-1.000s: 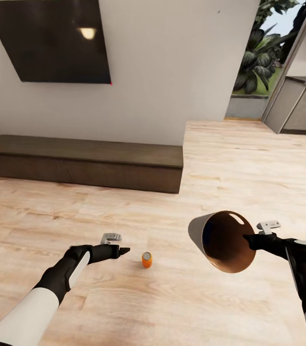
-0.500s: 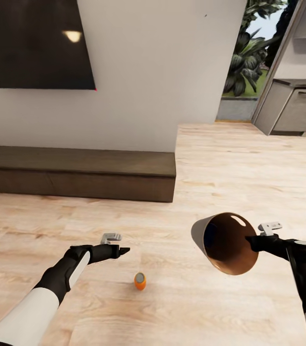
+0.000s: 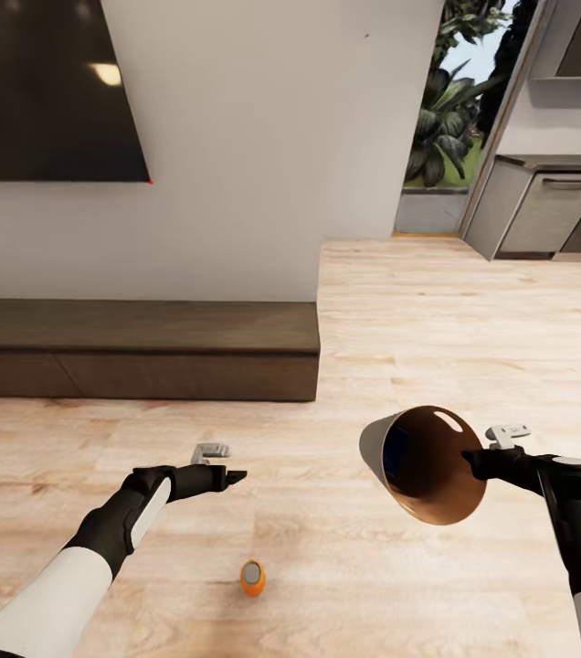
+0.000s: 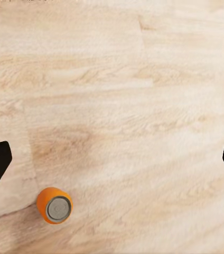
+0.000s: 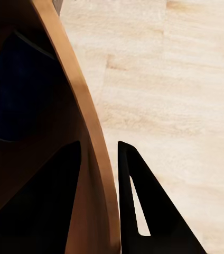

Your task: Put the three can of soda from the living room inside the tash can in the kitchen.

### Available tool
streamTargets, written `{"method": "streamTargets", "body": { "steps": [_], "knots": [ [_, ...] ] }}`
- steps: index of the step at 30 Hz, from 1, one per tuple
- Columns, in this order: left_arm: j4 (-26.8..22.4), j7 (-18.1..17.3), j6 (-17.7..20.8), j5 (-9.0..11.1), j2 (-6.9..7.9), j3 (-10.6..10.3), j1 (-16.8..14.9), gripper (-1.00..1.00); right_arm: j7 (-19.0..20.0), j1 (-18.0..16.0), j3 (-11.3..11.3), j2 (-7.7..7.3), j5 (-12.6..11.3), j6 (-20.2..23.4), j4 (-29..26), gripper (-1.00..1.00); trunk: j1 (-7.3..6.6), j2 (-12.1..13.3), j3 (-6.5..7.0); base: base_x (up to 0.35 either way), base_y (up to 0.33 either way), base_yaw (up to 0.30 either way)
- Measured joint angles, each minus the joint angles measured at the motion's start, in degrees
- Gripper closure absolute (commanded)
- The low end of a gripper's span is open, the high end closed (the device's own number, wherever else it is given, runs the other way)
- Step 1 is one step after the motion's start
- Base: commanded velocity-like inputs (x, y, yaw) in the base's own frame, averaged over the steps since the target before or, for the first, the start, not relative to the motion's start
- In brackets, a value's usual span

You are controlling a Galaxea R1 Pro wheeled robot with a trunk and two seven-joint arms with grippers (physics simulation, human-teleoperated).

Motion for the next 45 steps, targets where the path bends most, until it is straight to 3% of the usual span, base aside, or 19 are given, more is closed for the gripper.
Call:
{"method": "streamTargets", "body": {
  "steps": [5, 11, 24, 27, 32, 45],
  "knots": [
    [0.0, 0.8, 0.3, 0.1, 0.02, 0.1, 0.0, -1.0, 0.0, 0.0, 0.1, 0.03, 0.0, 0.2, 0.1, 1.0, 0.0, 0.0, 0.01, 0.032, 0.0, -0.005],
    [0.0, 4.4, 1.0, 0.1, 0.0, 0.4, 0.0, -1.0, 0.0, 0.0, 0.0, -0.05, -0.2, 0.5, 0.1, 1.0, 0.0, 0.0, 0.02, 0.005, 0.0, -0.001],
    [0.0, 7.9, 2.9, 0.1, -0.03, 0.3, 0.0, -1.0, 0.3, 0.0, -0.2, -0.46, 0.1, 3.8, -0.1, 1.0, 0.0, 0.0, -0.24, 0.0, 0.0, 0.0],
    [0.0, 8.8, 2.5, 0.0, -0.64, 0.3, 0.0, -1.0, 0.4, 0.0, -0.2, -0.46, -0.2, 5.9, -0.4, 1.0, 0.0, 0.0, -0.44, 0.0, 0.0, 0.0],
    [0.0, 9.1, 2.4, -0.1, -1.56, 0.3, 0.1, -1.0, 0.4, -0.1, -0.2, -0.63, 0.1, 8.4, -0.6, 1.0, 0.0, 0.0, -0.85, 0.0, 0.0, 0.0],
    [0.0, 9.3, 2.3, -0.1, -1.92, 0.3, 0.1, -1.0, 0.3, -0.1, -0.2, -0.52, 0.2, 9.2, -0.6, 1.0, 0.0, 0.0, -1.99, 0.0, 0.0, 0.0]
  ]
}}
